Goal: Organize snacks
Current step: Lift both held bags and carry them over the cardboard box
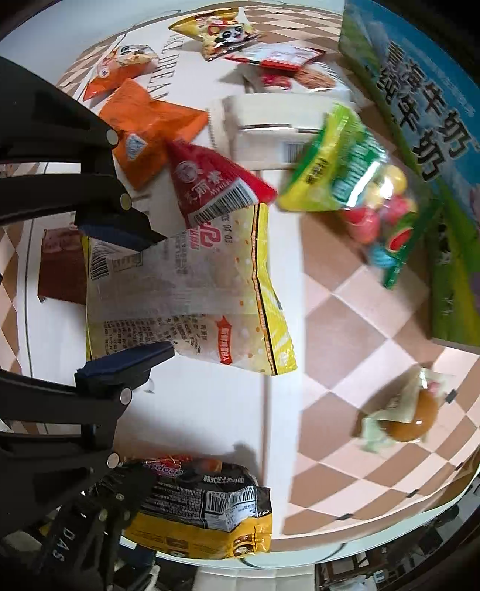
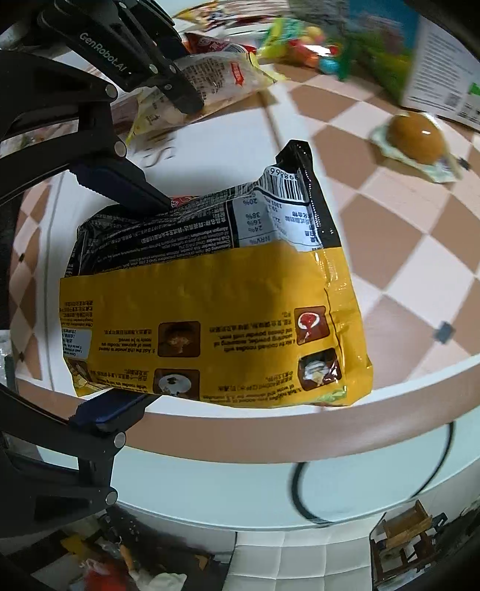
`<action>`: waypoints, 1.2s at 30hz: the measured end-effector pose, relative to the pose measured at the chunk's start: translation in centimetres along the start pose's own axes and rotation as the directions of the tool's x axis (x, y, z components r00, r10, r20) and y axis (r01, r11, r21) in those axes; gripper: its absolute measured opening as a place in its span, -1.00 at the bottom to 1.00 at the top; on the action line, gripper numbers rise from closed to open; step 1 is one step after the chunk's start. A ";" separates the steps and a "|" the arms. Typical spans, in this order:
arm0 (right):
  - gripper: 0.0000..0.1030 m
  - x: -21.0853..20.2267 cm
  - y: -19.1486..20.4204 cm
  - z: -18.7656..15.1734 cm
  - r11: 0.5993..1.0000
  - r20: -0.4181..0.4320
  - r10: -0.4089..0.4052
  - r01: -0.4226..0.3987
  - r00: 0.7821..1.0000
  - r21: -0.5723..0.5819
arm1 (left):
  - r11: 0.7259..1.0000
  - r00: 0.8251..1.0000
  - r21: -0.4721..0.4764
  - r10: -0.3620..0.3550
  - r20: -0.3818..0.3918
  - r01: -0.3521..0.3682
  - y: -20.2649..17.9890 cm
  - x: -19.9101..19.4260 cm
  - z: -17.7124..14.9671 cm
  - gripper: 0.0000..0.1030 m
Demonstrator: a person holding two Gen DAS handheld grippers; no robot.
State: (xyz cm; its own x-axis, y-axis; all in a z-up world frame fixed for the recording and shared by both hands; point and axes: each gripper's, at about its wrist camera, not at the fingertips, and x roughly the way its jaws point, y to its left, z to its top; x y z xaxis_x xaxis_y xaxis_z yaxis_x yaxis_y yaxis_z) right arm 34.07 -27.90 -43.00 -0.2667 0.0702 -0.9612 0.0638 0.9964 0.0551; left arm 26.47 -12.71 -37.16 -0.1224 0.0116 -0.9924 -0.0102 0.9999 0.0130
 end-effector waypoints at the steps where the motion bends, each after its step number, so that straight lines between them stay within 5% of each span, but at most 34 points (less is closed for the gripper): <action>1: 0.74 0.1 0.1 -0.1 1.000 -0.006 0.004 -0.004 1.000 -0.001 | 1.000 1.000 0.003 0.005 0.002 -0.005 0.2 0.1 -0.1 -0.05; 15: 0.95 -1.3 2.9 -0.1 0.999 0.002 -0.014 0.014 1.000 -0.044 | 1.000 1.000 -0.008 0.015 0.006 -0.015 -3.1 4.5 2.3 0.11; 27: 0.72 -1.8 2.9 -1.4 0.999 0.053 -0.032 0.032 0.998 0.006 | 1.000 0.998 0.007 0.023 0.055 -0.024 -2.3 0.1 2.1 -0.19; 36: 0.87 -2.6 0.4 -0.4 1.000 0.009 0.020 -0.020 1.000 -0.005 | 0.999 1.000 0.031 0.020 0.015 -0.020 -2.9 1.2 3.0 0.01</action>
State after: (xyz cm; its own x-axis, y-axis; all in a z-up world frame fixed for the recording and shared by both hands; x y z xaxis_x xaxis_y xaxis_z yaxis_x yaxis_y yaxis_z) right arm 34.38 -27.62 -40.41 -0.2566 0.0897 -0.9623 0.0639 0.9951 0.0757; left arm 29.32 -15.56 -38.78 -0.1078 0.0314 -0.9937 0.0232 0.9993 0.0290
